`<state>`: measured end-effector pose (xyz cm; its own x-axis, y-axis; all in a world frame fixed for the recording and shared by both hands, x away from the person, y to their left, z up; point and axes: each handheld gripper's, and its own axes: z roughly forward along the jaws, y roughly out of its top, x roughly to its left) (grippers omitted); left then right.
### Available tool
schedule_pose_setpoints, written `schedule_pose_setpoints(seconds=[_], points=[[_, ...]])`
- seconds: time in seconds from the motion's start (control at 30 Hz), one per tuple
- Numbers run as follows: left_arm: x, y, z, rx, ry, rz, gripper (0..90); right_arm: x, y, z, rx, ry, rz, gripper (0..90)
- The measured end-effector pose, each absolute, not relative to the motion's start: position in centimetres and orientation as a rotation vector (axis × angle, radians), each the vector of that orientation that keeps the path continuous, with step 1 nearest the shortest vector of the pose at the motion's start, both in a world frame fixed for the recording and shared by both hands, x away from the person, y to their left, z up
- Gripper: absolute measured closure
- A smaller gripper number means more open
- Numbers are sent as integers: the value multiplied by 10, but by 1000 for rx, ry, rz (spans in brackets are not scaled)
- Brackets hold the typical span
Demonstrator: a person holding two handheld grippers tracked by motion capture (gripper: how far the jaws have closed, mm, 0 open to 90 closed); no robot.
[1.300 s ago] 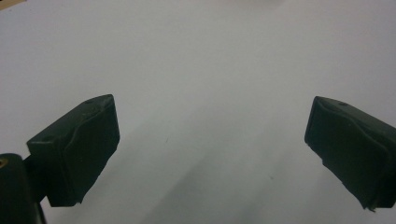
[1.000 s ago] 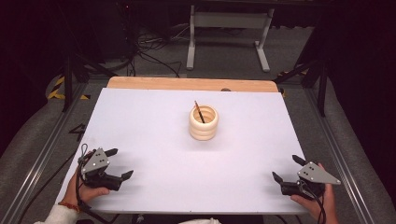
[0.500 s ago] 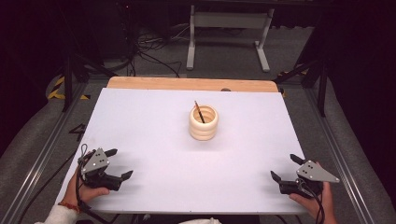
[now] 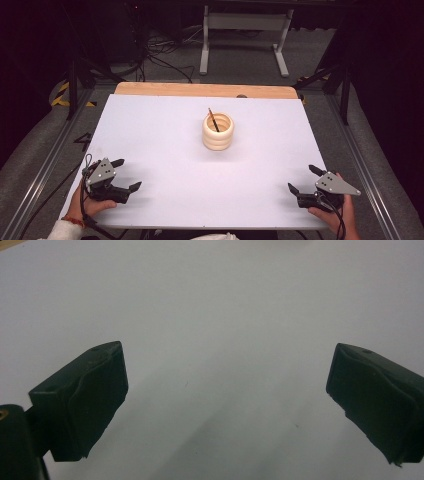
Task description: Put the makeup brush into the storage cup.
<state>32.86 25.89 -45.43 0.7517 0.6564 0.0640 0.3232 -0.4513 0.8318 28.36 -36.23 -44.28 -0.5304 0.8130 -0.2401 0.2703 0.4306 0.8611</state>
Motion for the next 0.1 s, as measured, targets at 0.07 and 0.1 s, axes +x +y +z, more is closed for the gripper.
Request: schedule_pose_setpoints(seconds=[0.07,0.1], points=[[330,258,-455,2070,737,475,41,284,-363,-443,917,2021,1050,84],[330,258,-455,2072,739,474,41,284,-363,-443,918,2021,1055,84]])
